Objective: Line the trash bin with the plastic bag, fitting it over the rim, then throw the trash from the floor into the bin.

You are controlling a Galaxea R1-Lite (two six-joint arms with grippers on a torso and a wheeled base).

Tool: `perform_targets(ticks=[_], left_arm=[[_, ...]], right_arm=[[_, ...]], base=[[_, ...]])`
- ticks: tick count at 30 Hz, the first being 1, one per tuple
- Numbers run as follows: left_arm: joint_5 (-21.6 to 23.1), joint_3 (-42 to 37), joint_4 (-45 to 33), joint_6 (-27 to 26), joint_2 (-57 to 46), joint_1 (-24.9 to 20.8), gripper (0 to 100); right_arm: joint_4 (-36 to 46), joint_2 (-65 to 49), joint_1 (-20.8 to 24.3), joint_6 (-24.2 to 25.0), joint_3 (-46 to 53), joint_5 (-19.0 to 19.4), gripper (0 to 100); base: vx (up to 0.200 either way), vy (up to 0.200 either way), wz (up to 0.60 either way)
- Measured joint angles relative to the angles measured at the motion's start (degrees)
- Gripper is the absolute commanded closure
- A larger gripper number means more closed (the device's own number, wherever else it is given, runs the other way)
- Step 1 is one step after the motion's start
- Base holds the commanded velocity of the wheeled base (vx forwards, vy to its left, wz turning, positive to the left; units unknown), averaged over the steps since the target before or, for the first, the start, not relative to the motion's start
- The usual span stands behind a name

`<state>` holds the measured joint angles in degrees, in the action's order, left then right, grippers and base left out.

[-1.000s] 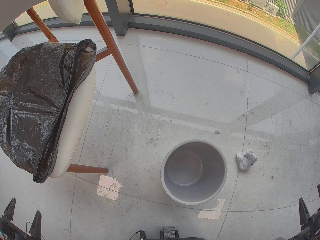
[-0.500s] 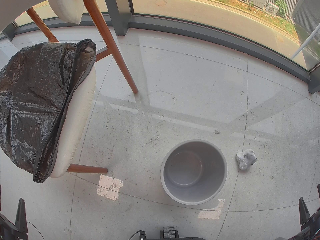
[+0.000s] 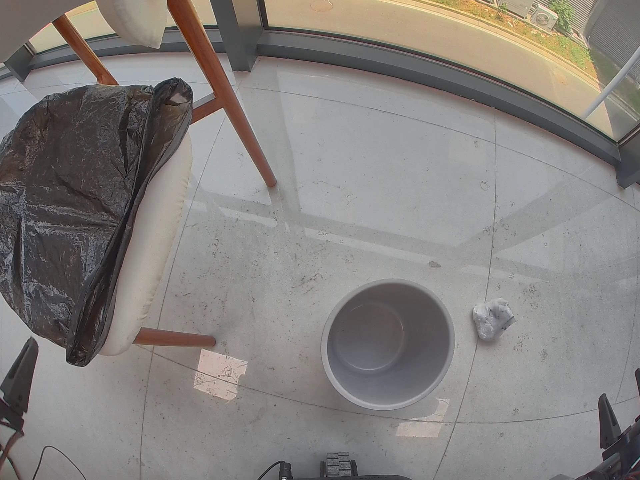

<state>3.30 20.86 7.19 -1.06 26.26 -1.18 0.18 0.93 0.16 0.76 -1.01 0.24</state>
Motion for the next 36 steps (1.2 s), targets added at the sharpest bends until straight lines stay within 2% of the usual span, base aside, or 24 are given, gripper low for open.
perform_targets(ticks=[8,14,27,36], left_arm=[[5.6,7.4,-0.4,-0.4,15.1,-0.1,0],[8.4,9.3,8.2,-2.7,24.1,-0.2,0],[8.8,9.8,24.7,-6.1,39.9,-1.0,0],[8.5,11.3,25.3,-7.7,44.4,-4.1,0]], right_arm=[[0.0,0.0,0.0,0.0,0.0,0.0,0],[0.0,0.0,0.0,0.0,0.0,0.0,0],[0.0,0.0,0.0,0.0,0.0,0.0,0],[0.0,0.0,0.0,0.0,0.0,0.0,0]], base=[[0.0,0.0,0.0],[0.0,0.0,0.0],[0.0,0.0,0.0],[0.0,0.0,0.0]])
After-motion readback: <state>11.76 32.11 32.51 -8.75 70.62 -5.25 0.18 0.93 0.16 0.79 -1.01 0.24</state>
